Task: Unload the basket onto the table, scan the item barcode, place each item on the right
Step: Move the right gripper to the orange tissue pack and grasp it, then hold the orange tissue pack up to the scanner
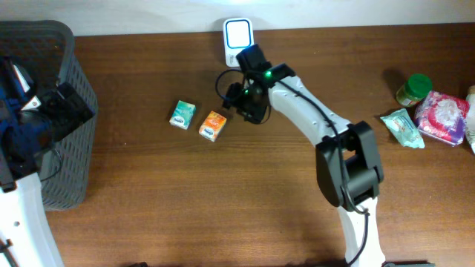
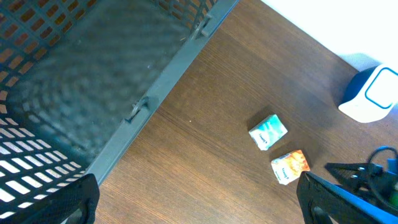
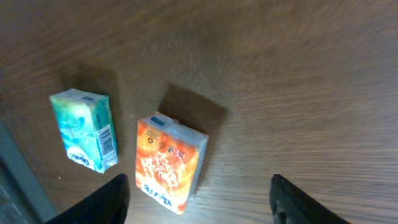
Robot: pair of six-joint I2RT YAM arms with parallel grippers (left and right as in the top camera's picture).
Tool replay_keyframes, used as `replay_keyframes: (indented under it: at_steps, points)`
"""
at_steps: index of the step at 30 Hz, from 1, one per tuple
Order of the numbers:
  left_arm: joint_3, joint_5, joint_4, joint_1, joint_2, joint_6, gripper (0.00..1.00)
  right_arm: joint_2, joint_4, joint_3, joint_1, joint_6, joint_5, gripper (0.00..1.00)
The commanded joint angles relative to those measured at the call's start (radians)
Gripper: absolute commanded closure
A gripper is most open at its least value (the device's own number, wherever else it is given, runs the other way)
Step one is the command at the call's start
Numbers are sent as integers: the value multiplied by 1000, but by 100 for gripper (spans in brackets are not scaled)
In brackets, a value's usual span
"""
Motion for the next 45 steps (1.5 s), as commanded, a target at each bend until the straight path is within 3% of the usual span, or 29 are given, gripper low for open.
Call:
replay_keyframes:
  at_steps: [1,4,11,12,13,14,16,19,20,22,26,29,36,45]
  points:
    - [1,-11,2,6,-2,-6,1,35,11,-4,47,63,-28,38]
    - [1,-11,2,6,-2,-6,1,69,43,-4,91,63,-24,51]
    - [1,-11,2,6,-2,-6,1,114,69,-7,101,85,-5,56]
    - [1,-11,2,6,-2,-6,1,114,65,-7,102,84,-4,65]
    - [1,-11,2,6,-2,-6,1,114,62,-7,102,70,5,84]
    - [1,-11,2,6,-2,-6,1,114,61,-7,102,41,10,96]
    - [1,-11,2,6,-2,-6,1,108,38,-6,97,23,6,96]
    - [1,-11,2,6,-2,-6,1,47,36,-4,60,-196,-64,96]
    - [1,-11,2,6,-2,-6,1,-10,29,10,21,-378,-148,96]
    - [1,-11,2,6,-2,-6,1,-90,7,17,-32,-565,-294,96]
    - [1,-11,2,6,-2,-6,1,-214,-24,18,-154,-854,-652,96]
    - [1,-11,2,6,-2,-6,1,-222,-24,17,-231,-988,-896,96]
    - [1,-11,2,6,-2,-6,1,-222,-24,17,-420,-989,-1166,96]
    - [1,-11,2,6,-2,-6,1,-222,-28,16,-432,-989,-1180,96]
